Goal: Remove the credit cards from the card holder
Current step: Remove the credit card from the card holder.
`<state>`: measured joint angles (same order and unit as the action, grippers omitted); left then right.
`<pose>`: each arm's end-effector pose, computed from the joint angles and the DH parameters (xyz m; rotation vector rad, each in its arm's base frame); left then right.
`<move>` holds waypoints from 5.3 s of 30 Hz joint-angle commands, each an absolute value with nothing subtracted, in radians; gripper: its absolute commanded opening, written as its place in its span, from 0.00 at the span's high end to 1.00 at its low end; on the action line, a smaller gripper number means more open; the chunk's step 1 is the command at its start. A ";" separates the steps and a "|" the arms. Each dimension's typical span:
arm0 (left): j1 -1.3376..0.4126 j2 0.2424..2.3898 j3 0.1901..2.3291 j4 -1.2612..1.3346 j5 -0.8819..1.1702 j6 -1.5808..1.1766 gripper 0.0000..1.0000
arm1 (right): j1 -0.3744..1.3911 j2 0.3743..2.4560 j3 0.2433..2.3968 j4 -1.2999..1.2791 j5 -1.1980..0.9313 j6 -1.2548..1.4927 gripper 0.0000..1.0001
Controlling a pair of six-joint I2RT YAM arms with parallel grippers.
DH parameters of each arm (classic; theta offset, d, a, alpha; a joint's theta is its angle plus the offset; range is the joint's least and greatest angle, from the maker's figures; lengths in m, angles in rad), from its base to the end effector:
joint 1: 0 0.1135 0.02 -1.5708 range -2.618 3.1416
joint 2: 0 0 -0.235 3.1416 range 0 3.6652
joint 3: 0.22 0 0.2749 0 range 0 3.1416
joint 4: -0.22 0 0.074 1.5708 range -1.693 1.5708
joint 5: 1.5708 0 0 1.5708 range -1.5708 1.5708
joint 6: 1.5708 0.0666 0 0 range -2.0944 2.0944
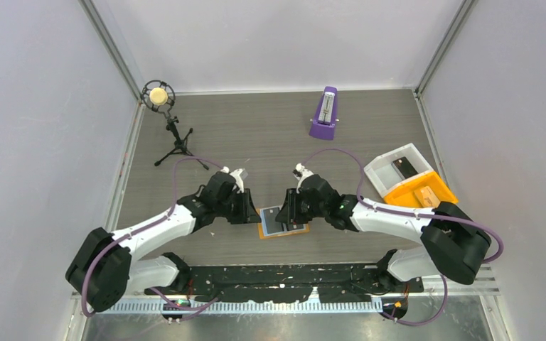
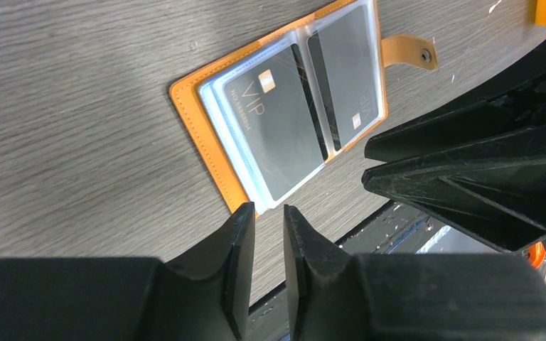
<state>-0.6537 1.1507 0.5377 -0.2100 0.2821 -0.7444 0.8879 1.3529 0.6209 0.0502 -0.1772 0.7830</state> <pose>0.2046 -0.1801 0.1216 0.0267 2.5906 -0.9342 0.1911 0.2535 0.1203 -0.2345 2.4677 1.0224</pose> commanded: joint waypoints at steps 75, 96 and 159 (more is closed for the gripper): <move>-0.656 1.437 0.531 -0.051 0.291 -0.683 1.00 | 0.737 1.428 0.537 0.254 -0.308 0.759 0.95; -0.656 1.448 0.536 -0.054 0.297 -0.681 1.00 | 0.685 1.335 0.538 0.149 -0.315 0.754 0.95; -0.657 1.524 0.634 -0.198 0.296 -0.655 0.94 | 0.642 1.368 0.481 0.320 -0.488 0.877 0.95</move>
